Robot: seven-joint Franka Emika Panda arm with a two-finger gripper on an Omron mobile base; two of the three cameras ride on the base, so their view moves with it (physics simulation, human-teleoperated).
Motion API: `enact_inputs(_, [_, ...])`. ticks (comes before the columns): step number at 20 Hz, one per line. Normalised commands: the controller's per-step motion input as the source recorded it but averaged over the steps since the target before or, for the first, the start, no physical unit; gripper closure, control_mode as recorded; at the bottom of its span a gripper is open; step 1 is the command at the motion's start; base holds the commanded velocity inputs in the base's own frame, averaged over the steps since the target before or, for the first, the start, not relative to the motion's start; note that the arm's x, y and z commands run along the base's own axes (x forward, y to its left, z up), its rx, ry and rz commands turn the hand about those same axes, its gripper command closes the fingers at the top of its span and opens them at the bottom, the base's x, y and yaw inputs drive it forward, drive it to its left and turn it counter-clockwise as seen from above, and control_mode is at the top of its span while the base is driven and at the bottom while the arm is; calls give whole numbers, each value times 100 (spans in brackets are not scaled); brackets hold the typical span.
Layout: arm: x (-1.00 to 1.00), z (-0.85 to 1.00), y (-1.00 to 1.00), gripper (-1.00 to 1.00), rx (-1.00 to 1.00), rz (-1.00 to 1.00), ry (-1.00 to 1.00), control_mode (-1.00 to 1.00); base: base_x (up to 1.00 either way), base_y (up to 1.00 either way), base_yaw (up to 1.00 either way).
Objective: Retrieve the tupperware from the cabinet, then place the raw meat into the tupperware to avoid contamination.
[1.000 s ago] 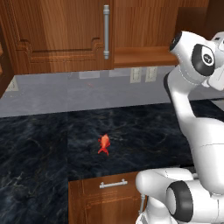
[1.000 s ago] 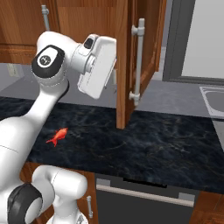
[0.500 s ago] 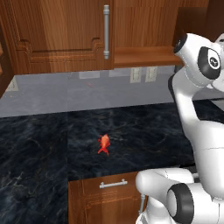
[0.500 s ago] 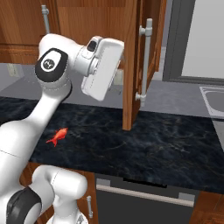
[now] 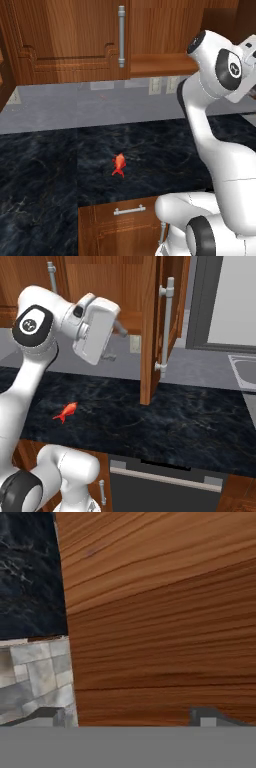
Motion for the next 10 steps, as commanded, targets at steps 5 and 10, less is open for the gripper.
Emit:
enact_inputs(5, [-19,15,64,-100,14,-14,-47,-100,0,0,0])
enact_inputs(10, [-23,18,68,-100,11,-14,-50,-100,0,0,0])
